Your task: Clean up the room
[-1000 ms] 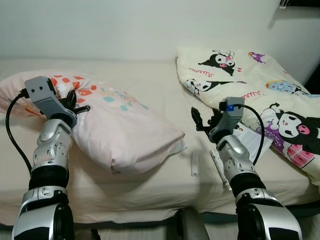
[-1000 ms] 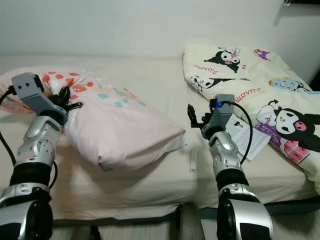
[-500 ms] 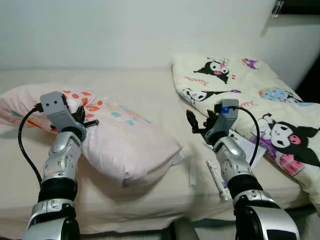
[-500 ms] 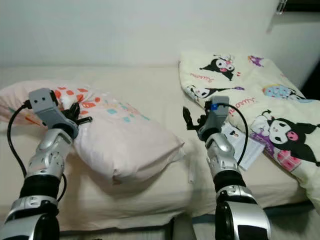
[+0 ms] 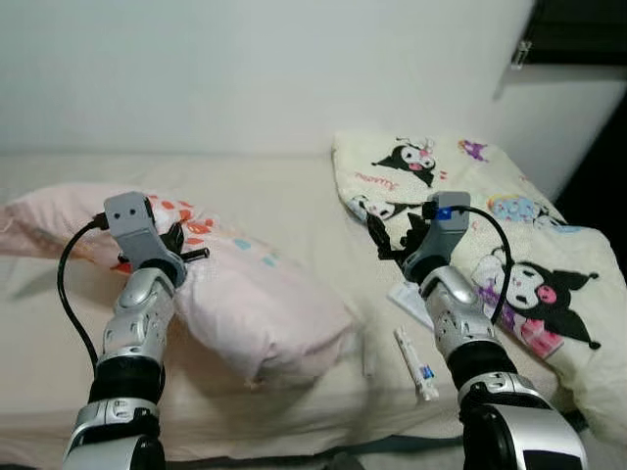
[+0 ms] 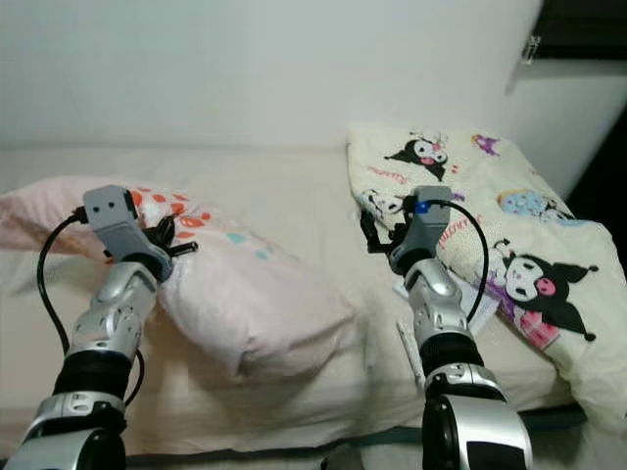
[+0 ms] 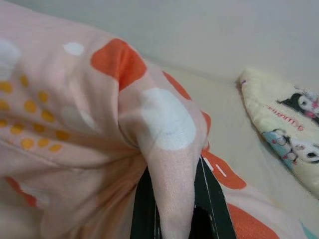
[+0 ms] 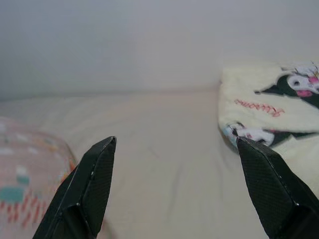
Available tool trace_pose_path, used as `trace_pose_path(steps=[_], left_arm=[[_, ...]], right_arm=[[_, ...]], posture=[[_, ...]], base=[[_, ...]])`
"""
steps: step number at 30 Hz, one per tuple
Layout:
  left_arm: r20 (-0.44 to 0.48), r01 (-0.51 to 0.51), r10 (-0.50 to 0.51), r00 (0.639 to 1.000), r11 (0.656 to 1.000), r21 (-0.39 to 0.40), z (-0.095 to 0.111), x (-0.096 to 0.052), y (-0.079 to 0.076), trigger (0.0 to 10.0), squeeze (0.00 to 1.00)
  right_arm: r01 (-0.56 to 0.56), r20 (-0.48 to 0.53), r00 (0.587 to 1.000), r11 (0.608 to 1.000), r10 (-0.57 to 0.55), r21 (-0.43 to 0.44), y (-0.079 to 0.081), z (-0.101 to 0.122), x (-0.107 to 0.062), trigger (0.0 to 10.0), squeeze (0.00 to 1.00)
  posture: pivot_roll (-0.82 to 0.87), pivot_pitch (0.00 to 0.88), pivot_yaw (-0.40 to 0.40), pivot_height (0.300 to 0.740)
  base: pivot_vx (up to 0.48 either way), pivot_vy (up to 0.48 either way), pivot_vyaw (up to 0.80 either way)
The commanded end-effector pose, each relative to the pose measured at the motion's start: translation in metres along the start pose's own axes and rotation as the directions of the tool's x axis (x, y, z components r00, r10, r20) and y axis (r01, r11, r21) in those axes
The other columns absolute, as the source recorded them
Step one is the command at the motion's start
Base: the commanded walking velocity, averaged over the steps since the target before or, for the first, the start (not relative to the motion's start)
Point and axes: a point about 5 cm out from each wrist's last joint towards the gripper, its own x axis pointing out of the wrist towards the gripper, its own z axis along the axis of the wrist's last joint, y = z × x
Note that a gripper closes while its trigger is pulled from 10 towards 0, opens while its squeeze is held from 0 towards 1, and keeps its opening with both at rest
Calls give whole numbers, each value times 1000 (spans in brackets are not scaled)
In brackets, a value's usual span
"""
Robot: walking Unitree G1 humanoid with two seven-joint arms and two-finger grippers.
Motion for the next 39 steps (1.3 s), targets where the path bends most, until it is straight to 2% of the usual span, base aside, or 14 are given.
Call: trace_pose_path(steps=[1,9,14,23,32,39], left_arm=[[74,35,-40,996,997,64,15,2,-4,10000,0],[91,24,-35,995,993,120,18,2,0,10000,0],[98,15,-39,994,972,233,22,2,8,10000,0],[119,-8,-29,993,953,302,26,2,14,10000,0],[93,8,-39,995,949,317,20,1,14,10000,0],[87,37,-71,994,937,346,17,2,5,10000,0]], right_arm=[[-3,-8,1000,1000,3,0,0,-2,-1,10000,0],[-11,-7,1000,1000,11,-8,2,-2,-1,10000,0],[-14,-10,1000,1000,14,-14,2,-2,-2,10000,0],[-17,-10,1000,1000,17,-17,3,-2,-1,10000,0],[14,-29,999,1000,-14,-16,3,-6,-1,10000,0],[21,-13,1000,1000,-21,-10,2,-4,-1,10000,0]], posture=[[-95,0,-49,683],[-94,0,-51,713],[-89,0,-52,738],[-86,0,-56,740],[-86,0,-54,740],[-91,0,-51,740]], base=[[0,0,0],[0,0,0],[0,0,0],[0,0,0],[0,0,0],[0,279,-218]])
